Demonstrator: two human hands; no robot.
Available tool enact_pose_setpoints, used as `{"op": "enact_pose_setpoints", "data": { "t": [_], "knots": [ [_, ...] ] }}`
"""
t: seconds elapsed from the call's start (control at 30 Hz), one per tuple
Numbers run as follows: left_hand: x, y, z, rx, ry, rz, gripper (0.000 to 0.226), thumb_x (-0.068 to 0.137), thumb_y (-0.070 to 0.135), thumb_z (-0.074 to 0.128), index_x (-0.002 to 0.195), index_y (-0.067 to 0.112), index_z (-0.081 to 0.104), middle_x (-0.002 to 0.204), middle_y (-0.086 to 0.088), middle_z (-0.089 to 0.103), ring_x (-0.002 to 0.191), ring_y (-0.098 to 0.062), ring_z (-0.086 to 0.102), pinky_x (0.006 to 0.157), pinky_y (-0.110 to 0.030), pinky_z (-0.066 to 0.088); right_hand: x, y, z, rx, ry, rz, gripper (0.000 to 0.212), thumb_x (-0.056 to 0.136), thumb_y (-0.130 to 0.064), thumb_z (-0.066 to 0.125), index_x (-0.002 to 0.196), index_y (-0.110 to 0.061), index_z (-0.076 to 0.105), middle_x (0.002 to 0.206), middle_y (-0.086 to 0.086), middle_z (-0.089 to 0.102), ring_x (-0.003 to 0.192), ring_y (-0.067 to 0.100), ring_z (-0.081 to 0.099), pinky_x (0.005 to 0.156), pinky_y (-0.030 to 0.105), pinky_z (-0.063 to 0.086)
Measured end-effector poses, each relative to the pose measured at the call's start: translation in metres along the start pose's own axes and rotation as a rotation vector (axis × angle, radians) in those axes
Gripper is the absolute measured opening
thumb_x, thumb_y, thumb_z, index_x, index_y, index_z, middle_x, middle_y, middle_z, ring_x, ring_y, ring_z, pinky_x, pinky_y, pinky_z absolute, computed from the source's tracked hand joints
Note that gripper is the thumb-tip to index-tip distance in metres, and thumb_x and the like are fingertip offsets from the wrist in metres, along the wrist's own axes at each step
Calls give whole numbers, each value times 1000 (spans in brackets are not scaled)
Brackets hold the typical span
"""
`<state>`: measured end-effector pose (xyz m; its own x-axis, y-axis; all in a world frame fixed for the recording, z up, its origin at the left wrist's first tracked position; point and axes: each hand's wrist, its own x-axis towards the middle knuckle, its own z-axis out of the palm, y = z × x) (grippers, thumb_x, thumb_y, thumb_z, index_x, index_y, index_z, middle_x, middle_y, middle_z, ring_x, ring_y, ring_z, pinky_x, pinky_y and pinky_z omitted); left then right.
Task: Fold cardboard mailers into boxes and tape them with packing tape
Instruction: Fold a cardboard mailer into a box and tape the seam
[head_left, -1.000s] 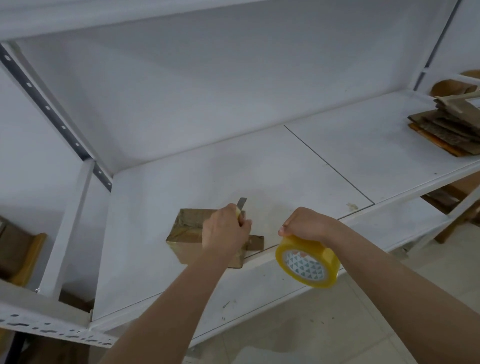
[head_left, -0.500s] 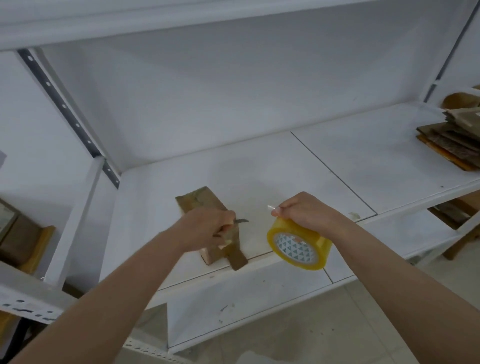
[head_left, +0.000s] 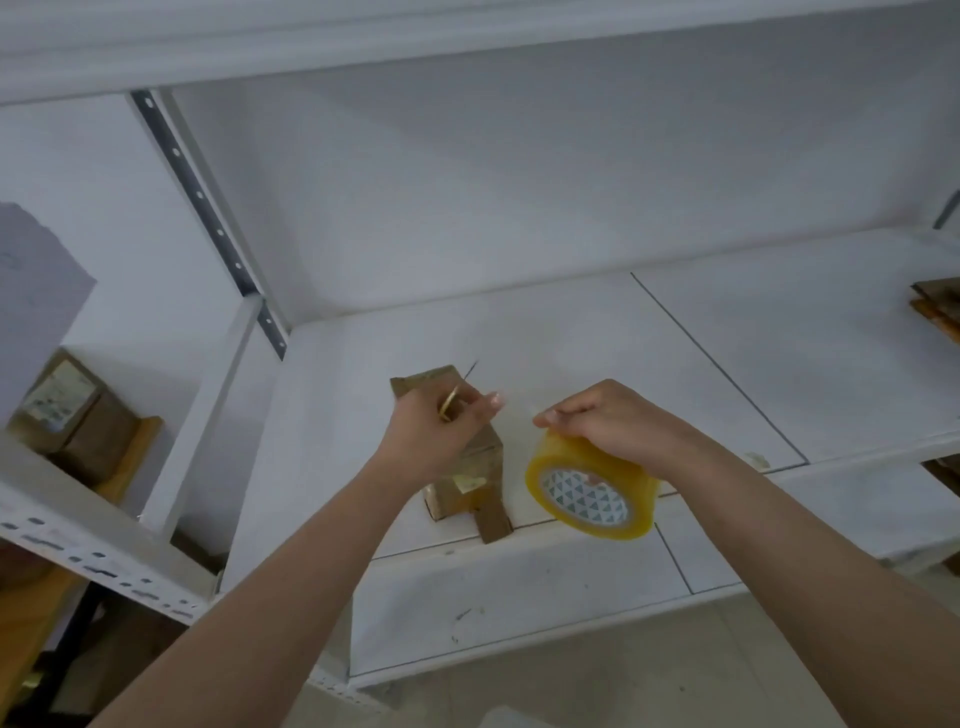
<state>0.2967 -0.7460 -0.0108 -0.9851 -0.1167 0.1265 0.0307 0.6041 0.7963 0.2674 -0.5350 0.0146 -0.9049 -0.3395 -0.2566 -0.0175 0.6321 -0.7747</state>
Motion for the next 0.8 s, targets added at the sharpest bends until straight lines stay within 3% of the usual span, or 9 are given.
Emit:
{"op": "enact_pose_setpoints", "data": {
  "t": [0.07, 0.13, 0.2, 0.3, 0.4, 0.47, 0.6, 0.7, 0.8],
  "knots": [
    [-3, 13, 6, 12, -82, -26, 52, 69, 77, 53, 68, 26, 58, 58, 13, 56, 58, -3, 54, 56, -20, 41, 0, -6, 2, 12, -14, -28, 23, 90, -44, 62, 105, -32, 76, 103, -4, 70, 92, 12, 64, 85, 30, 49],
    [-4, 24, 12, 13, -141, -55, 58, 67, 78, 50, 70, 21, 61, 61, 10, 61, 61, -10, 59, 60, -27, 48, -1, -12, 2, 18, -27, -51, 22, 90, -47, 61, 97, -33, 76, 92, -4, 71, 83, 11, 66, 77, 28, 50],
    [-3, 29, 14, -26, -155, -66, 59, 73, 71, 54, 81, 13, 68, 65, 5, 68, 67, -12, 65, 68, -32, 54, -1, -16, 3, 28, -51, -64, 21, 92, -44, 60, 89, -31, 77, 84, 2, 73, 76, 18, 69, 74, 34, 56],
    [-3, 29, 13, -148, -137, -50, 38, 86, 46, 66, 80, 8, 67, 60, 5, 63, 58, -9, 58, 69, -34, 50, 0, -17, 2, 58, -122, -68, 20, 93, -39, 61, 88, -27, 76, 85, 8, 74, 75, 27, 72, 69, 37, 60],
    [-3, 28, 8, -49, -59, 4, 33, 91, 39, 64, 71, 13, 61, 59, 7, 62, 58, -11, 58, 68, -37, 52, 5, -15, -2, 146, -228, -45, 16, 87, -43, 67, 97, -33, 72, 88, 0, 76, 78, 24, 73, 67, 35, 59],
    [-4, 25, 4, -4, 21, 8, 35, 91, 38, 63, 69, 11, 57, 60, 2, 59, 61, -16, 57, 67, -39, 51, 10, -12, -9, 175, -245, -71, 27, 83, -43, 70, 104, -27, 73, 95, 2, 75, 85, 25, 72, 72, 37, 58],
    [-10, 13, -7, 62, 185, 17, 39, 92, 34, 62, 61, 15, 46, 54, -4, 44, 51, -14, 40, 55, -35, 39, 17, -2, -31, 322, -255, -124, 52, 61, -51, 75, 95, -13, 76, 86, 10, 74, 76, 23, 72, 59, 28, 55],
    [-20, 1, -13, 80, 262, 8, 42, 92, 36, 60, 65, 7, 46, 59, -15, 53, 54, -25, 45, 55, -39, 41, 26, 4, -39, 212, -242, -113, 58, 53, -58, 75, 93, -17, 76, 88, 5, 75, 82, 23, 71, 61, 28, 55],
    [-32, -22, -25, 127, 327, -58, 44, 93, 38, 59, 71, 1, 51, 64, -17, 60, 59, -31, 53, 55, -43, 44, 35, 10, -39, 12, -157, -79, 56, 49, -70, 72, 82, -24, 75, 80, -4, 73, 75, 17, 71, 61, 29, 53]
  ]
}}
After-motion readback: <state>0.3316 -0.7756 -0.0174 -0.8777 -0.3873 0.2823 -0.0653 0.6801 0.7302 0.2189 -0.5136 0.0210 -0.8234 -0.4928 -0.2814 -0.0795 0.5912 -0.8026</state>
